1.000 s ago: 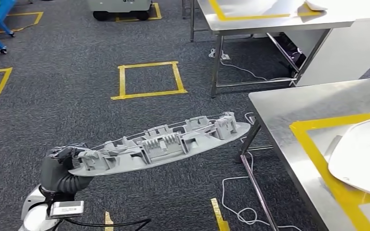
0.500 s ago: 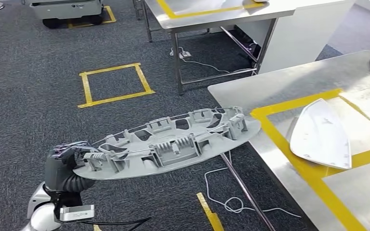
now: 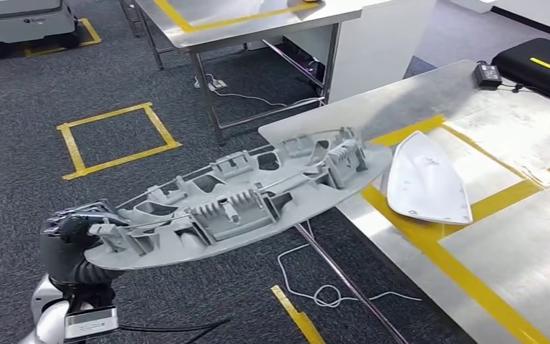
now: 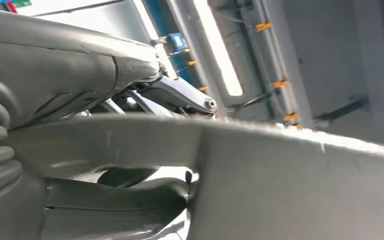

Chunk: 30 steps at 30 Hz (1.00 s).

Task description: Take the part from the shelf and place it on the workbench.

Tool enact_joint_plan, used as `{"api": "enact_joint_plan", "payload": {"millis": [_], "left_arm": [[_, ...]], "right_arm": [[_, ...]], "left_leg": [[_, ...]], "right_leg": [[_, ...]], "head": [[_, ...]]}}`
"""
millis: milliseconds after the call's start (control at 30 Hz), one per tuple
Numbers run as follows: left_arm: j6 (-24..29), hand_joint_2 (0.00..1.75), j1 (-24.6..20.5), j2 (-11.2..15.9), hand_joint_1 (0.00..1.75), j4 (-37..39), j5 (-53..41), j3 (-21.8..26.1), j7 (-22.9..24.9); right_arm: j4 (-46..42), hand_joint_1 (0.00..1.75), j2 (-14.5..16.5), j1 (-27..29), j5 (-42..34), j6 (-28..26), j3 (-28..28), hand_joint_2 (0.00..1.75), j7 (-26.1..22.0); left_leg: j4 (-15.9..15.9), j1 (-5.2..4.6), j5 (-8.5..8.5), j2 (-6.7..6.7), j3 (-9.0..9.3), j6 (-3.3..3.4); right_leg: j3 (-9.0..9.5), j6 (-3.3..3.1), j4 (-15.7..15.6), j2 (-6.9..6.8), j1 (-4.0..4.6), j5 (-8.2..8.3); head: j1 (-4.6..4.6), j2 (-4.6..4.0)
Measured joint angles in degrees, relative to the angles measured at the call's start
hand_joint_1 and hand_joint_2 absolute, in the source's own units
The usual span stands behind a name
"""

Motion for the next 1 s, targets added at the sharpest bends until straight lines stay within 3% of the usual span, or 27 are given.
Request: {"api": "enact_joint_plan", "payload": {"millis": [67, 133, 200, 233, 267, 333, 400, 500, 567, 633, 667, 700, 733, 800, 867, 933, 1000], "left_arm": [[0.4, 1.75, -0.6, 0.3, 1.75, -1.4, 0.7, -1.0, 0.0], [0.7, 1.75, -1.0, 0.5, 1.75, -2.5, 1.4, -1.7, 0.0], [1.0, 1.75, -1.3, 0.7, 1.75, -3.1, 2.2, -2.3, 0.0], [1.1, 1.75, -1.5, 0.8, 1.75, -3.4, 2.6, -2.6, 0.0], [1.2, 1.75, -1.8, 0.9, 1.75, -3.8, 3.0, -3.0, 0.0], [1.2, 1.75, -2.4, 1.0, 1.75, -4.5, 3.5, -3.5, 0.0], [1.2, 1.75, -3.0, 1.1, 1.75, -4.9, 3.6, -4.0, 0.0], [1.2, 1.75, -3.8, 1.2, 1.75, -5.2, 3.6, -4.9, 0.0], [1.2, 1.75, -4.1, 1.3, 1.75, -5.4, 3.6, -5.4, 0.0], [1.0, 1.75, -4.3, 1.4, 1.75, -5.5, 3.7, -5.7, 0.0], [0.7, 1.75, -4.3, 1.5, 1.75, -5.6, 3.7, -5.9, 0.0], [0.4, 1.75, -4.3, 1.5, 1.75, -5.6, 3.7, -6.0, 0.0], [0.0, 1.75, -4.3, 1.5, 1.75, -5.6, 3.7, -6.2, 0.0], [-0.7, 1.75, -4.3, 1.6, 1.75, -5.6, 3.8, -6.5, 0.0], [-1.4, 1.75, -4.4, 1.6, 1.75, -5.5, 3.8, -6.7, 0.0], [-2.4, 1.75, -4.5, 1.6, 1.75, -5.5, 3.8, -6.9, 0.0], [-3.2, 1.75, -4.6, 1.5, 1.75, -5.3, 3.7, -6.9, 0.0]], "right_arm": [[0.4, 0.00, -0.3, -0.1, 0.1, -0.3, -0.2, 0.00, 0.0], [0.9, 0.00, -0.5, -0.3, 0.2, -0.5, -0.3, 0.00, -0.1], [1.4, 0.00, -0.8, -0.5, 0.4, -0.5, -0.3, 0.00, -0.1], [1.7, 0.00, -0.9, -0.5, 0.5, -0.6, -0.3, 0.00, -0.1], [1.9, 0.00, -1.1, -0.5, 0.7, -0.7, -0.4, 0.00, -0.1], [2.3, 0.00, -1.3, -0.6, 0.9, -0.9, -0.4, 0.00, -0.1], [2.8, 0.00, -1.5, -0.7, 1.0, -1.2, -0.4, 0.00, -0.2], [3.4, 0.00, -1.7, -0.7, 1.1, -1.3, -0.5, 0.00, -0.3], [3.6, 0.00, -1.8, -0.7, 1.1, -1.4, -0.5, 0.00, -0.3], [3.8, 0.00, -1.8, -0.9, 1.1, -1.4, -0.5, 0.00, -0.3], [3.9, 0.00, -1.8, -1.0, 1.2, -1.4, -0.5, 0.00, -0.3], [3.9, 0.00, -1.8, -1.0, 1.2, -1.4, -0.6, 0.00, -0.3], [4.0, 0.00, -1.8, -0.9, 1.2, -1.4, -0.6, 0.00, -0.3], [4.0, 0.00, -1.8, -0.9, 1.3, -1.4, -0.6, 0.00, -0.3], [4.2, 0.00, -1.8, -0.9, 1.3, -1.4, -0.6, 0.00, -0.3], [4.4, 0.00, -1.8, -0.9, 1.4, -1.3, -0.6, 0.00, -0.3], [4.5, 0.00, -1.8, -0.8, 1.6, -1.3, -0.6, 0.00, -0.3]], "left_leg": [[-0.7, 0.09, 0.42, 1.46, 0.20, 0.54], [-0.9, -0.12, 0.47, 3.00, 0.23, 0.84], [-0.9, -0.28, 0.41, 4.65, 0.22, 0.90], [-0.8, -0.30, 0.36, 5.40, 0.24, 0.87], [-0.8, -0.31, 0.29, 6.08, 0.29, 0.78], [-0.6, -0.45, 0.02, 7.20, 0.43, 0.41], [-0.3, -0.76, -0.24, 8.03, 0.51, -0.07], [0.0, -0.83, -0.58, 8.61, 0.63, -0.72], [2.4, -0.56, -2.54, 6.49, -0.23, -1.29], [9.4, -0.38, -6.33, 3.98, -3.27, -1.60], [13.4, -0.35, -7.90, 3.55, -5.16, -1.62], [16.2, -0.35, -8.55, 3.38, -6.57, -1.57], [17.0, -0.35, -8.01, 3.29, -7.11, -1.45], [12.0, -0.35, -3.98, 2.69, -5.09, -0.98], [4.5, -0.32, -0.50, 0.74, -1.86, -0.42], [1.2, -0.33, 0.03, -0.44, -0.55, -0.15], [0.4, -0.25, 0.05, 0.28, -0.51, 0.13]], "right_leg": [[-1.75, 0.47, 3.1, -2.65, 0.17, -2.06], [-4.94, 0.77, 10.1, -5.85, 0.19, -5.85], [-7.29, 1.10, 15.5, -6.76, 0.09, -7.71], [-6.98, 1.21, 15.2, -6.97, 0.05, -7.08], [-5.43, 1.26, 12.6, -7.31, 0.00, -5.49], [-0.66, 1.15, 4.3, -9.18, 0.09, -2.31], [1.99, 0.57, -0.2, -10.36, 0.28, -1.32], [2.00, -0.39, -0.5, -9.12, 0.24, -1.23], [2.03, -0.99, -0.7, -8.13, -0.01, -0.99], [1.98, -1.38, -0.7, -7.00, -0.09, -0.86], [1.95, -1.46, -0.7, -6.34, -0.06, -0.83], [1.94, -1.51, -0.6, -5.64, -0.01, -0.82], [1.97, -1.52, -0.6, -4.93, 0.03, -0.82], [2.12, -1.52, -0.5, -3.53, 0.06, -0.82], [2.08, -1.35, -0.4, -2.25, 0.13, -0.80], [1.55, -0.83, -0.3, -1.29, 0.10, -0.64], [0.95, -0.13, -0.3, -0.73, -0.05, -0.45]], "head": [[0.35, -0.01], [0.65, -0.01], [0.66, -0.01], [0.67, -0.01], [0.67, -0.01], [0.69, -0.01], [0.62, -0.01], [0.57, -0.01], [0.50, -0.01], [0.38, -0.01], [0.37, -0.01], [0.36, -0.01], [0.36, -0.01], [0.36, -0.01], [0.39, -0.01], [0.39, -0.01], [0.37, -0.01]]}}
